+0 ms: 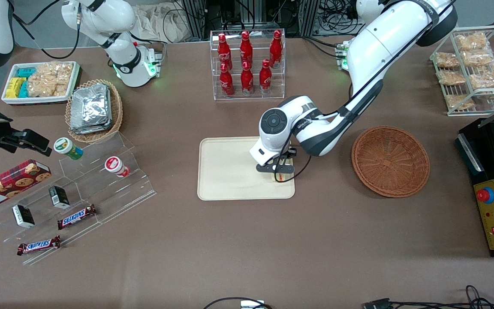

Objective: Place sandwich from basket to tray
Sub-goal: 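Lower the sandwich onto the tray and open the left gripper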

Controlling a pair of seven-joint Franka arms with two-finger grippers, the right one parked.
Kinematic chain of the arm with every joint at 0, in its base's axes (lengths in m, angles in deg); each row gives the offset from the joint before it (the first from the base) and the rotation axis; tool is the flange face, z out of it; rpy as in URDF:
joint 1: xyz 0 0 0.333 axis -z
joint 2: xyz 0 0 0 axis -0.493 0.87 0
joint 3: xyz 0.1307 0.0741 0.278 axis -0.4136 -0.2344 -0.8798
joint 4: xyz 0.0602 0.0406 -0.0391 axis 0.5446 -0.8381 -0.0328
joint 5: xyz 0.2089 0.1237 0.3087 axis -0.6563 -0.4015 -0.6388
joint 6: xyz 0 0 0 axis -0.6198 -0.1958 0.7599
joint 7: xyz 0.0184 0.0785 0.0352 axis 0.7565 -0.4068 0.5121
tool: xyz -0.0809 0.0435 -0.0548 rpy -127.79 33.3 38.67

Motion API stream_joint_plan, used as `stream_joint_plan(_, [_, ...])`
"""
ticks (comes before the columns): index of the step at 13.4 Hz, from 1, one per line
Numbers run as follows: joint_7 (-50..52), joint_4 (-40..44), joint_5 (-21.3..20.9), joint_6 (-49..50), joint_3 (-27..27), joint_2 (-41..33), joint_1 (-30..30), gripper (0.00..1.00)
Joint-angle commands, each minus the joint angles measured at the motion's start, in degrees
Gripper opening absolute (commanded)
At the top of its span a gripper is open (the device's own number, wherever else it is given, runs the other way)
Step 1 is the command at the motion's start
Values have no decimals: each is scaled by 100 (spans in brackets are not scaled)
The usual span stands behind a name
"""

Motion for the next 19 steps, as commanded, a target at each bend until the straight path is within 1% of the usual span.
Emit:
stream_joint_plan(1, [122,70,-123,-34,9,29,18,30])
stream_joint_plan(3, [122,79,-132,-43,-69,29,18,30])
stream_joint_plan(4, [130,79,-263,-43,-87,63,18,30])
stream_joint_plan(5, [165,79,-351,-43,-88,99,10,33])
stream_joint_plan(6, [201,96,-352,-43,-88,116,18,59])
stream_joint_plan(7, [201,105,-343,-43,-88,160,1,100])
stream_joint_plan(13, [218,158,-247,9,-70,90,-17,100])
stream_joint_plan(16, [455,237,-238,88,-9,-41,-17,100])
stream_joint_plan(17, [473,263,-64,245,0,-224,-34,100])
stream_joint_plan(19, [386,465,734,727,-17,-838,-61,100])
